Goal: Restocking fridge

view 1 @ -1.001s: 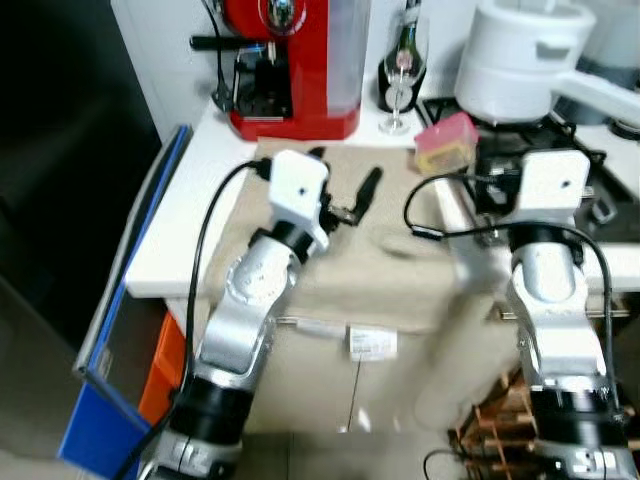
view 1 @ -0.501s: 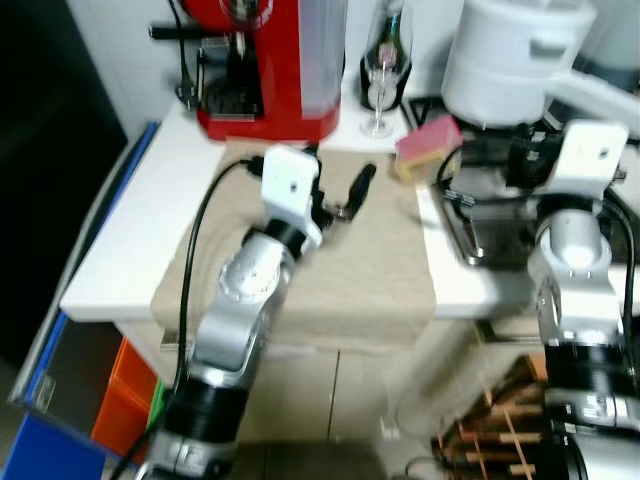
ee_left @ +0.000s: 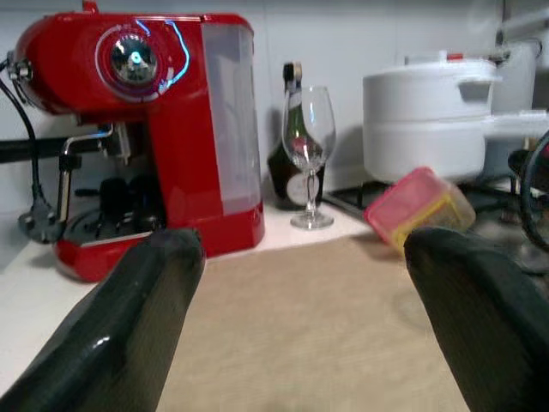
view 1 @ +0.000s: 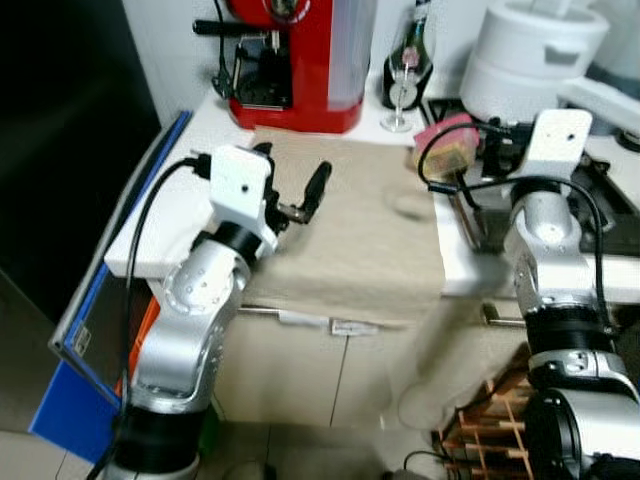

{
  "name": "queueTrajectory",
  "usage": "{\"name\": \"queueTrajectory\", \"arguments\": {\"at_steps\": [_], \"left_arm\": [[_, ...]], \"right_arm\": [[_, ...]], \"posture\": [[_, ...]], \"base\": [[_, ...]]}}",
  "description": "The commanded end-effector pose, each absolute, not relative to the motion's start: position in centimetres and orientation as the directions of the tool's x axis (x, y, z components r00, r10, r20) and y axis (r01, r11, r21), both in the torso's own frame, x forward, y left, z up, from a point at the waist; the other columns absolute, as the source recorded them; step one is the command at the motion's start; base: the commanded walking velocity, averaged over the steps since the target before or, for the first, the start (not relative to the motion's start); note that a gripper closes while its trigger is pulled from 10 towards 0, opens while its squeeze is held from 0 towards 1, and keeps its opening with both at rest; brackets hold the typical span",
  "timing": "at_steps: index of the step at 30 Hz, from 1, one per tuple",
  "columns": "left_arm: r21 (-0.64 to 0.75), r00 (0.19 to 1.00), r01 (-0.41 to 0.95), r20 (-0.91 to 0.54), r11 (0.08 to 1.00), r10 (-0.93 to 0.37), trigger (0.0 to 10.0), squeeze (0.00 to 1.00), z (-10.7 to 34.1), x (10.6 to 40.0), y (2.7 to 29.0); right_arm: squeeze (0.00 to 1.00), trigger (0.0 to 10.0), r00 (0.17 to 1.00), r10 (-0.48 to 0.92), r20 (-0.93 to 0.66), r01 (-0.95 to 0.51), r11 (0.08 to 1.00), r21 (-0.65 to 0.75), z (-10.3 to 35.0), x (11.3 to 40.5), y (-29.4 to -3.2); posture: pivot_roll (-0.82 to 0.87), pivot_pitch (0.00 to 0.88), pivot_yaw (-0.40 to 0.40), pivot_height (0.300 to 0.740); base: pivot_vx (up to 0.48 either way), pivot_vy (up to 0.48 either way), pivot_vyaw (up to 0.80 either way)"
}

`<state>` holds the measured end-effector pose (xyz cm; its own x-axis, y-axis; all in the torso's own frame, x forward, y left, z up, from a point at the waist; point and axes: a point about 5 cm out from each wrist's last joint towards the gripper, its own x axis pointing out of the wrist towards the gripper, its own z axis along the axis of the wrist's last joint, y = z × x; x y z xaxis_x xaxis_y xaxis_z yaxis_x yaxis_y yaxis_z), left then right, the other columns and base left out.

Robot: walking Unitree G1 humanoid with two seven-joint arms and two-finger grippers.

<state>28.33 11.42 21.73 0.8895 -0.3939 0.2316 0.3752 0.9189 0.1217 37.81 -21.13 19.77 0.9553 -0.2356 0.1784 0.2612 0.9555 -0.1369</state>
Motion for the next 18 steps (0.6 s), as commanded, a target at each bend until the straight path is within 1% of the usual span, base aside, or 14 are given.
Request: {"name": "queueTrajectory", "arguments": {"at_steps": [1, 4, 5, 7, 10, 13, 14, 15, 16, 17, 18], "left_arm": [[0.118, 0.894, 0.37, 0.224, 0.921, -0.388, 10.0, 0.0, 21.9, 28.1, 11.8], [0.122, 0.898, 0.364, 0.217, 0.923, -0.383, 10.0, 0.0, 22.0, 27.8, 12.1], [0.124, 0.903, 0.358, 0.206, 0.925, -0.377, 10.0, 0.0, 22.0, 27.5, 12.4], [0.125, 0.905, 0.356, 0.201, 0.926, -0.375, 10.0, 0.0, 22.1, 27.3, 12.5], [0.121, 0.911, 0.349, 0.188, 0.929, -0.367, 10.0, 0.0, 22.1, 27.1, 12.7], [0.118, 0.913, 0.348, 0.183, 0.93, -0.365, 10.0, 0.0, 22.1, 27.0, 12.7], [0.118, 0.913, 0.348, 0.181, 0.93, -0.365, 10.0, 0.0, 22.1, 27.0, 12.7], [0.118, 0.913, 0.348, 0.181, 0.93, -0.365, 10.0, 0.0, 22.1, 27.0, 12.7], [0.112, 0.914, 0.347, 0.184, 0.931, -0.362, 10.0, 0.0, 22.1, 27.1, 12.6], [0.109, 0.914, 0.347, 0.186, 0.931, -0.362, 10.0, 0.0, 22.1, 27.1, 12.5], [0.099, 0.913, 0.346, 0.196, 0.933, -0.359, 10.0, 0.0, 22.2, 27.2, 12.4]], "right_arm": [[0.0, 10.0, 0.954, -0.241, 0.176, 0.266, 0.954, -0.138, 19.8, 38.2, -20.9], [0.0, 10.0, 0.958, -0.237, 0.164, 0.259, 0.957, -0.128, 19.6, 38.5, -20.6], [0.0, 10.0, 0.965, -0.215, 0.149, 0.233, 0.965, -0.118, 19.6, 39.0, -20.0], [0.0, 10.0, 0.968, -0.203, 0.147, 0.221, 0.968, -0.12, 19.6, 39.2, -19.7], [0.0, 10.0, 0.983, -0.129, 0.13, 0.145, 0.981, -0.13, 19.8, 39.9, -18.2], [0.0, 10.0, 0.989, -0.081, 0.122, 0.097, 0.987, -0.125, 19.8, 40.2, -17.4], [0.0, 10.0, 0.991, -0.041, 0.129, 0.057, 0.991, -0.121, 19.9, 40.3, -16.6], [0.0, 10.0, 0.991, -0.041, 0.129, 0.057, 0.991, -0.121, 19.9, 40.3, -16.6], [0.0, 10.0, 0.985, 0.036, 0.17, -0.009, 0.988, -0.157, 20.2, 40.0, -14.8], [0.0, 10.0, 0.982, 0.048, 0.18, -0.018, 0.986, -0.166, 20.2, 39.9, -14.5], [0.0, 10.0, 0.977, 0.016, 0.212, 0.016, 0.989, -0.146, 20.1, 39.4, -14.7]], "posture": [[0.12, 0.145, 0.026, 0.74], [0.13, 0.159, 0.027, 0.74], [0.14, 0.167, 0.026, 0.74], [0.14, 0.175, 0.025, 0.74], [0.15, 0.182, 0.022, 0.74], [0.14, 0.184, 0.018, 0.74], [0.14, 0.183, 0.014, 0.74], [0.14, 0.183, 0.014, 0.74], [0.13, 0.179, 0.004, 0.74], [0.12, 0.175, 0.0, 0.74], [0.11, 0.167, -0.008, 0.74]], "base": [[0.0, 0.0, 0.0], [0.0, 0.0, 0.0], [0.0, 0.0, 0.0], [0.0, 0.0, 0.0], [0.0, 0.0, 0.0], [0.0, 0.0, 0.0], [0.0, 0.0, 0.0], [0.0, 0.0, 0.0], [0.0, 0.0, 0.0], [0.0, 0.0, 0.0], [0.0, 0.0, 0.0]]}}
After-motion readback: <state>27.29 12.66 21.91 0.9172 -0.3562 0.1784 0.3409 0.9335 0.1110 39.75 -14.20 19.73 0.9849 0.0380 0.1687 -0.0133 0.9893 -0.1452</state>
